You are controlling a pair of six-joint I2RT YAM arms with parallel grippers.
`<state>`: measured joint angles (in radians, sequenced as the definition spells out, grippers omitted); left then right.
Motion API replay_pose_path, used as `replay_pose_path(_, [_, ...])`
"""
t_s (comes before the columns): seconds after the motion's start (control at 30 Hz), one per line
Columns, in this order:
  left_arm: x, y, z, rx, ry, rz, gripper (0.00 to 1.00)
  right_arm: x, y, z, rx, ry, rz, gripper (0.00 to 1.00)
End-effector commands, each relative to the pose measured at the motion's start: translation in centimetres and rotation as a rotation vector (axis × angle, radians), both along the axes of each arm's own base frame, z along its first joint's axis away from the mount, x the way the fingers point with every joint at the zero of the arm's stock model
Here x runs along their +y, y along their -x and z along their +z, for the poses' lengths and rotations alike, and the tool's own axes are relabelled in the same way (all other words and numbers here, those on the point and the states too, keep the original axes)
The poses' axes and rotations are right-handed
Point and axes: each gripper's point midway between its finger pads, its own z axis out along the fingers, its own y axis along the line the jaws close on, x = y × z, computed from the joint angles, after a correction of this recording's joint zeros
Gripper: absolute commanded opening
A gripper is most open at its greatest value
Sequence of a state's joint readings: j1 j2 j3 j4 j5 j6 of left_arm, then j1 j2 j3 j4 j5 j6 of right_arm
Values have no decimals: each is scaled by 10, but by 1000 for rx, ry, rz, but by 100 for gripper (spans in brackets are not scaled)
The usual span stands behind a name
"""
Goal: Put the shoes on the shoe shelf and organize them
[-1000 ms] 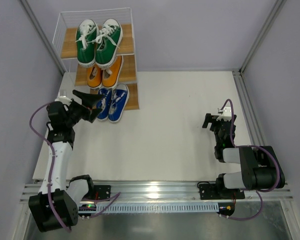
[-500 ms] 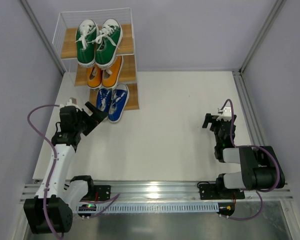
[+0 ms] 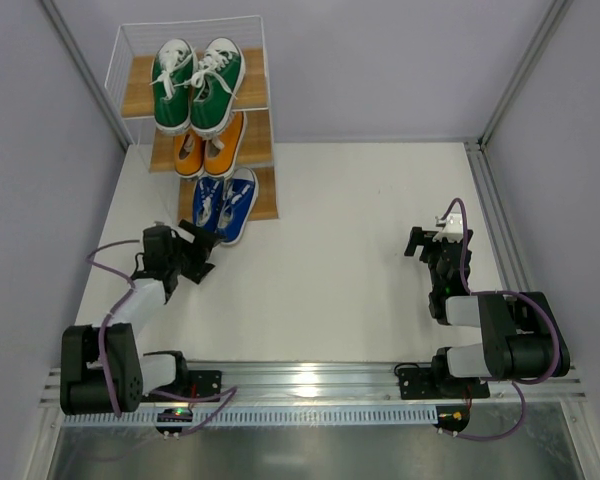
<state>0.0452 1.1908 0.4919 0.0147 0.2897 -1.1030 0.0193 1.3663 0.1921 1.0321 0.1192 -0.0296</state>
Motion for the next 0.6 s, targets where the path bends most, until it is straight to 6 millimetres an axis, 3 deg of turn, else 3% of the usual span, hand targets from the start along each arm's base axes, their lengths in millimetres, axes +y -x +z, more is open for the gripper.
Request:
replay_pose_path(0.0, [-24, -31, 55, -252, 100, -87, 92, 0, -9, 25, -93, -6, 4, 97])
replay_pose_path(0.07, [-27, -32, 62, -289, 48, -126, 92, 1, -10, 26, -95, -8, 6, 97])
replay_pose_path(0.23, [-30, -22, 47, -213, -116, -162, 88, 1, -9, 25, -93, -6, 8, 97])
replay_pose_path(0.4, [-42, -14, 34, -172, -236, -209, 58, 1, -9, 26, -95, -6, 6, 97])
replay_pose_path(0.43, [-42, -9, 27, -131, -259, -211, 57, 1, -9, 25, -93, -6, 8, 97])
replay_pose_path(0.47, [-33, -9, 22, -107, -304, -174, 57, 1, -10, 26, -96, -6, 6, 97])
replay_pose_path(0.57, [-20, -4, 15, -75, -354, -120, 81, 1, -9, 25, -93, -6, 8, 97])
